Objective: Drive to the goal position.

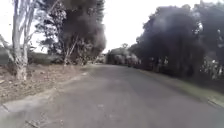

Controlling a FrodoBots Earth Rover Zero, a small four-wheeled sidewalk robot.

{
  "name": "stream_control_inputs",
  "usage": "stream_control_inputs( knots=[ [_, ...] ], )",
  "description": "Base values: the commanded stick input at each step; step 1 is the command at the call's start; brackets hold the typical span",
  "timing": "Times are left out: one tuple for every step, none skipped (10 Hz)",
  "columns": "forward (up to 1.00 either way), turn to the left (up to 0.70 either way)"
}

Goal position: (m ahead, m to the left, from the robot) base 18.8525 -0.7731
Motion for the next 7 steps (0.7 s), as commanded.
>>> stream_control_inputs(
  knots=[
    [0.7, 0.03],
    [0.7, 0.03],
    [0.7, 0.03],
    [0.7, 0.02],
    [0.7, 0.02],
    [0.7, 0.02],
    [0.7, 0.02]
  ],
)
